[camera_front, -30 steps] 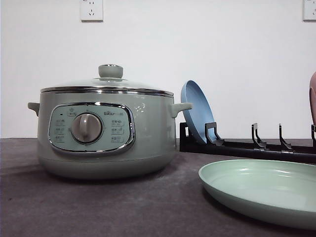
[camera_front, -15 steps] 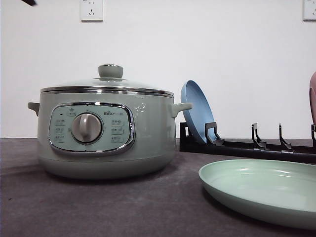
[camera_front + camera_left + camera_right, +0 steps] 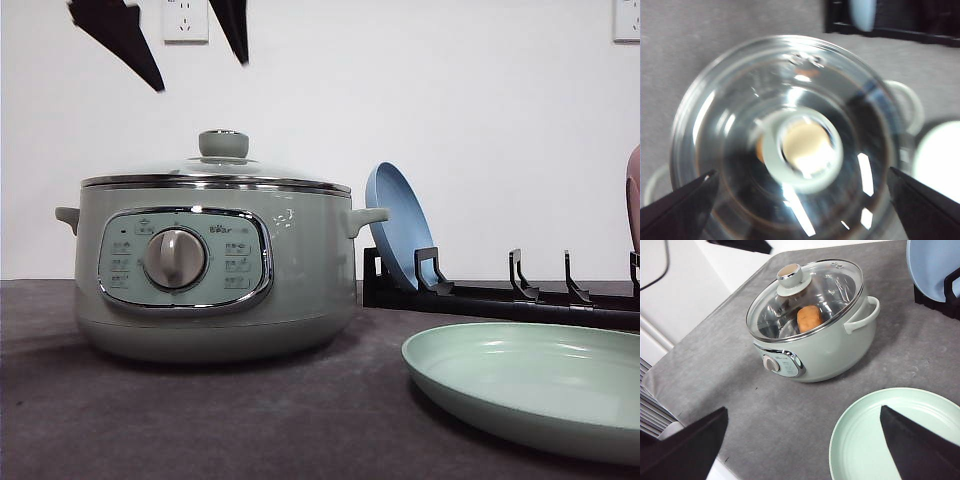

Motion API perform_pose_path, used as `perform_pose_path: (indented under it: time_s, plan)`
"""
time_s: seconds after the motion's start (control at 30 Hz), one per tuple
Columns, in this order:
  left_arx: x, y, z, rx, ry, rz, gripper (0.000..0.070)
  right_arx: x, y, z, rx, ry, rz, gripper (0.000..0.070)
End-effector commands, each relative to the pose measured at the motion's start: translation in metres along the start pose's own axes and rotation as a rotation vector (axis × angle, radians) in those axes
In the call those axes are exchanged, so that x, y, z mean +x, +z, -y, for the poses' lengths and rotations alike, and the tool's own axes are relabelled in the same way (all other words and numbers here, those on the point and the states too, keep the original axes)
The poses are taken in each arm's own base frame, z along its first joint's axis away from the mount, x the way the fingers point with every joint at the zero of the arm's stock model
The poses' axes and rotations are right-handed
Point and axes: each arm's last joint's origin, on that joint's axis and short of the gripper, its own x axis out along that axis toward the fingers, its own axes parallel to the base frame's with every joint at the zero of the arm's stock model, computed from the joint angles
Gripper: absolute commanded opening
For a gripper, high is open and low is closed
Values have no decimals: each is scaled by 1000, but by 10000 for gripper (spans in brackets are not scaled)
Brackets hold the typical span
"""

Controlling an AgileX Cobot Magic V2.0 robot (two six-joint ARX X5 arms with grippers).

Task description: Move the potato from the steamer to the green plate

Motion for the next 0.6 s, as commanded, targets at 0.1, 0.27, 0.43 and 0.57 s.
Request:
perform_pose_path:
  time_s: [0.1,0.27,0.43,0.57]
  plan:
    - [20,11,6,51,5,-5,700,-2,3,-2,2,14,12,614]
    - [37,12,9,61,0,-28,700,-2,3,-2,3,12,8,614]
    - [55,11,14,86,-6,-76,700,-2,3,-2,3,12,8,614]
    - [64,11,17,92,-8,-96,700,-2,3,-2,3,12,7,614]
